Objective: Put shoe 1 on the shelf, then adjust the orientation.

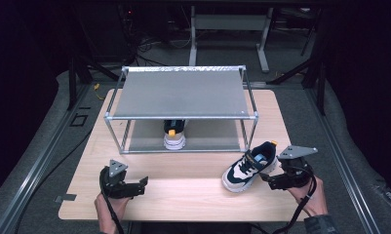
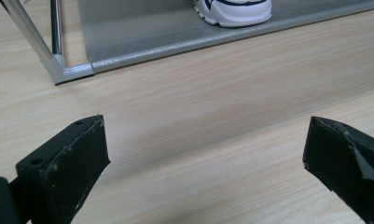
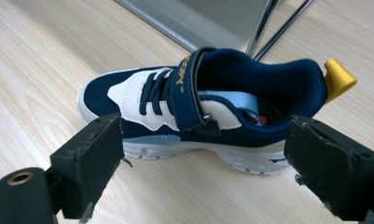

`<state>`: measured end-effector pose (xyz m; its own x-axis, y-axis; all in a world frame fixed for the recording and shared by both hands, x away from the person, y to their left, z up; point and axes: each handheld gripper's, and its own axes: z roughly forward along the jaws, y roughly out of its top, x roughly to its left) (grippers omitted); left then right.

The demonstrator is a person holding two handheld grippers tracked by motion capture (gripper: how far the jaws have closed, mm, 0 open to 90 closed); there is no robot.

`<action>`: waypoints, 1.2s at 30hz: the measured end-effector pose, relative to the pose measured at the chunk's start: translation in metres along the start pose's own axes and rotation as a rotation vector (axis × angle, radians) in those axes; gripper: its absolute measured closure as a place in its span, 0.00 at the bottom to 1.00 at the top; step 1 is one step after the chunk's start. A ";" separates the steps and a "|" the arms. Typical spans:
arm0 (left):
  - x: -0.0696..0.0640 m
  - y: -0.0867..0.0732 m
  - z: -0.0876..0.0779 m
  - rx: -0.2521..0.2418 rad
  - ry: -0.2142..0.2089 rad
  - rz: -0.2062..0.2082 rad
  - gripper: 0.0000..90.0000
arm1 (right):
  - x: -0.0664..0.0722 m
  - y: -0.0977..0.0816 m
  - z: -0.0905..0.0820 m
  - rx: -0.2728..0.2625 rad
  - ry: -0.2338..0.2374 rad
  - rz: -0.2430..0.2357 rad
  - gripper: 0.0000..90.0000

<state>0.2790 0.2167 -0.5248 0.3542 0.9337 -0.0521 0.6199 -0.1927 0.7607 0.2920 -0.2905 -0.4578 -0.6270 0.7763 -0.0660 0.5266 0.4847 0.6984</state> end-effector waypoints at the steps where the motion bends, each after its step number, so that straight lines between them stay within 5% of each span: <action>1: 0.001 -0.001 0.001 0.005 -0.003 -0.003 0.00 | 0.000 0.002 0.000 0.000 0.001 -0.003 0.13; 26: 0.015 -0.017 -0.003 0.025 -0.010 -0.030 0.00 | 0.003 0.032 0.017 0.076 0.039 -0.097 0.14; 36: 0.012 -0.019 0.003 0.053 -0.014 -0.021 0.00 | -0.004 0.043 0.043 0.211 0.068 -0.161 0.22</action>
<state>0.2739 0.2303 -0.5420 0.3502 0.9335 -0.0776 0.6633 -0.1887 0.7242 0.3423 -0.2556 -0.4585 -0.7456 0.6571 -0.1107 0.5206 0.6781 0.5187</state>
